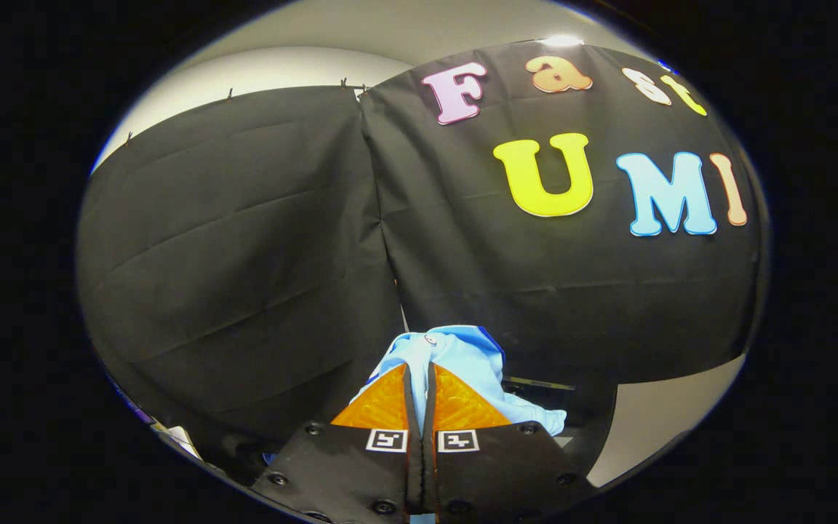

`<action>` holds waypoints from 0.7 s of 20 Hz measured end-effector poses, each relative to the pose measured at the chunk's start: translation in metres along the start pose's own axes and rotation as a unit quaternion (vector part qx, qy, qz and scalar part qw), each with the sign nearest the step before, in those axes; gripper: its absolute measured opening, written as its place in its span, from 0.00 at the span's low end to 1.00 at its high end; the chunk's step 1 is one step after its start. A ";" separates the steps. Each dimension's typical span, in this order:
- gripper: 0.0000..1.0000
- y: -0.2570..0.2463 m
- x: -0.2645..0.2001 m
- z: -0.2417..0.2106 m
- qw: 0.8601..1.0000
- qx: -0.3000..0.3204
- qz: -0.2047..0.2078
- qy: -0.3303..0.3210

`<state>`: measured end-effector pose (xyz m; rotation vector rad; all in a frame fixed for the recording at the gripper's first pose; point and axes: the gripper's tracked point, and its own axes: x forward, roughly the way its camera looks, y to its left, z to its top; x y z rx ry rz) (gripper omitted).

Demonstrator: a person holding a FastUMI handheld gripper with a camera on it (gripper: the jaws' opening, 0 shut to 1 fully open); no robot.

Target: Put the clothes into the washing machine and then close the washing machine lid.

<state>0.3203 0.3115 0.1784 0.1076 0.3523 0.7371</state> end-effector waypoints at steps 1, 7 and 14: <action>0.01 0.000 0.006 -0.006 1.000 0.000 -0.004 0.003; 0.01 -0.002 0.041 -0.056 0.999 0.012 -0.020 0.029; 0.01 -0.006 0.077 -0.106 0.998 0.009 -0.035 0.042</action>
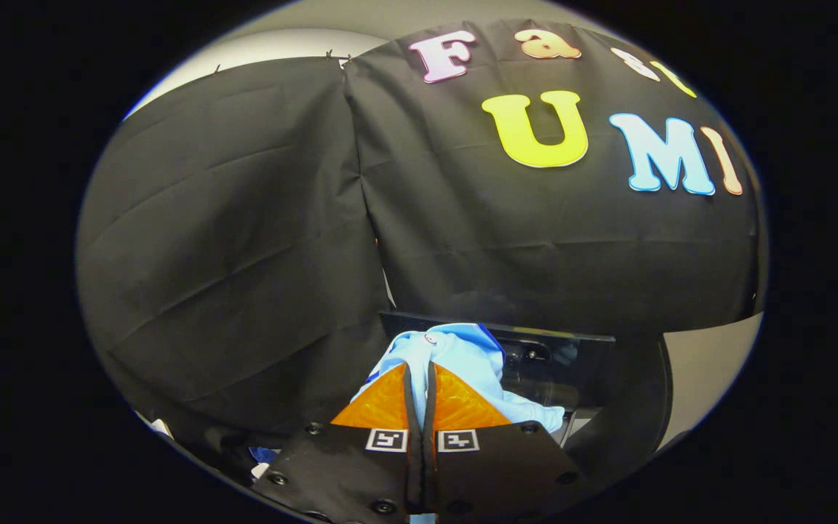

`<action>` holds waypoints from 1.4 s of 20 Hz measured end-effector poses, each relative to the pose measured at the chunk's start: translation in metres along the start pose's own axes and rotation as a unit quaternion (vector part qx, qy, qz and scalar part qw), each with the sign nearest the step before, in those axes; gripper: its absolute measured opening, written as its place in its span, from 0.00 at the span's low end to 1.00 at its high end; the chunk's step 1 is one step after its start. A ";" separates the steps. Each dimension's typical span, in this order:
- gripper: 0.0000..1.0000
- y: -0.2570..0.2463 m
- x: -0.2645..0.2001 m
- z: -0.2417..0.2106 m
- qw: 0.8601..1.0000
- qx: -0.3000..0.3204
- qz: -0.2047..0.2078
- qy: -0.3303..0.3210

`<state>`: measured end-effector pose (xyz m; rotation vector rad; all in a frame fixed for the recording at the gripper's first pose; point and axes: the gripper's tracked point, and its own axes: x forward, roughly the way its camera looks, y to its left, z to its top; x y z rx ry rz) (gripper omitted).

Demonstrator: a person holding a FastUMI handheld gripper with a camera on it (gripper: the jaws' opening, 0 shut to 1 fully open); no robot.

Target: Put the clothes into the washing machine and then close the washing machine lid.

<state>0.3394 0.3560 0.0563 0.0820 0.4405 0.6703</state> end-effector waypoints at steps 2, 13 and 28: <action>0.01 -0.001 0.011 -0.011 1.000 -0.001 -0.004 0.005; 0.01 -0.007 0.059 -0.063 0.999 -0.004 -0.027 0.037; 0.02 -0.035 0.130 -0.162 0.990 0.015 -0.070 0.120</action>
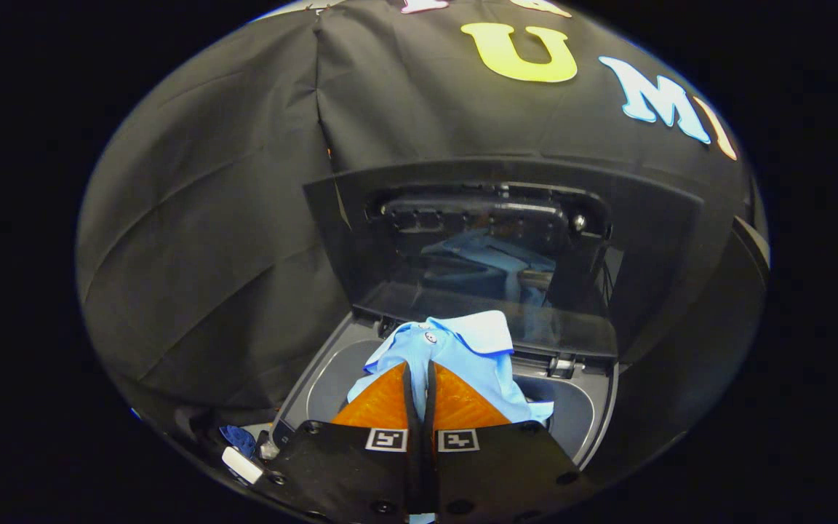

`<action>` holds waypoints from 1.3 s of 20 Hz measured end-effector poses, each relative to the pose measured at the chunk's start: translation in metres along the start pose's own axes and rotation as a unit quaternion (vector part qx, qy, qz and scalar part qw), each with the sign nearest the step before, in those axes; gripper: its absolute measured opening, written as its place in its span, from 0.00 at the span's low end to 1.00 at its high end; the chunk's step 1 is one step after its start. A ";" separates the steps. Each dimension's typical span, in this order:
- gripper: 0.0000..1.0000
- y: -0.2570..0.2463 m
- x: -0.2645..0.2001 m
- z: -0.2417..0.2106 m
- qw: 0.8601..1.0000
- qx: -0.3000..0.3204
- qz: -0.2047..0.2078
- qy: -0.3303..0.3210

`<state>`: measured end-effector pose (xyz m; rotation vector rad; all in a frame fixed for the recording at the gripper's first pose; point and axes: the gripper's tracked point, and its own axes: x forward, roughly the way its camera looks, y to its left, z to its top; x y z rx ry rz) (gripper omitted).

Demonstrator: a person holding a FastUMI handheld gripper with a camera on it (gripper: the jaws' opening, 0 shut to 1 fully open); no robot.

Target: Put the clothes into the washing machine and then close the washing machine lid.

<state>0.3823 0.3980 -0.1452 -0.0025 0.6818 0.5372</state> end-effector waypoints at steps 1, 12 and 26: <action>0.01 -0.005 0.005 -0.004 1.000 0.003 -0.007 0.006; 0.02 -0.017 0.053 -0.060 0.996 0.011 -0.040 0.078; 0.99 -0.001 0.022 0.005 1.000 -0.002 -0.022 0.015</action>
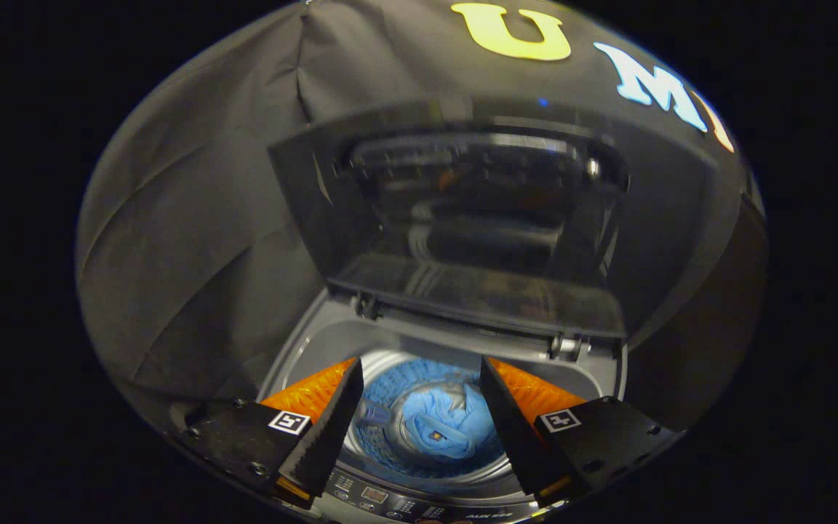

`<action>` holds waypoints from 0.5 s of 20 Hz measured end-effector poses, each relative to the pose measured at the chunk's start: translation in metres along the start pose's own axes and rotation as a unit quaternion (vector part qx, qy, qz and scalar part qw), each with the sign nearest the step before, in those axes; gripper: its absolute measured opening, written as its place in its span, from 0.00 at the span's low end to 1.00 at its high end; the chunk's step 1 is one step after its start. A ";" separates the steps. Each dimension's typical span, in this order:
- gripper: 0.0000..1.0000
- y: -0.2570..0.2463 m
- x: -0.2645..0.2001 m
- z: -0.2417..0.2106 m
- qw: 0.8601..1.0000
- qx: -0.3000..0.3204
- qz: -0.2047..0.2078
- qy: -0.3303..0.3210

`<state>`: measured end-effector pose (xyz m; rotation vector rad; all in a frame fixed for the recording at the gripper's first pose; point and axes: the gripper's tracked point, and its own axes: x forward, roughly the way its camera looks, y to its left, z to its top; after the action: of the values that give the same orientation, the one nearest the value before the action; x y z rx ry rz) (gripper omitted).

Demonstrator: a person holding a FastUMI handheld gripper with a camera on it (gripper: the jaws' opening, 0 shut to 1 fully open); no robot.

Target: Put the clothes into the washing machine and then close the washing machine lid.

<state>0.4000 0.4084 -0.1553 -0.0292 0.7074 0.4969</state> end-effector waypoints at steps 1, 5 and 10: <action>0.99 0.005 -0.009 0.019 1.000 0.004 0.007 -0.019; 0.98 0.006 -0.049 0.107 0.994 -0.004 0.008 -0.108; 0.98 -0.008 -0.053 0.192 0.987 0.004 -0.016 -0.159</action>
<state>0.4876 0.4152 0.0240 0.0454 0.3958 0.4548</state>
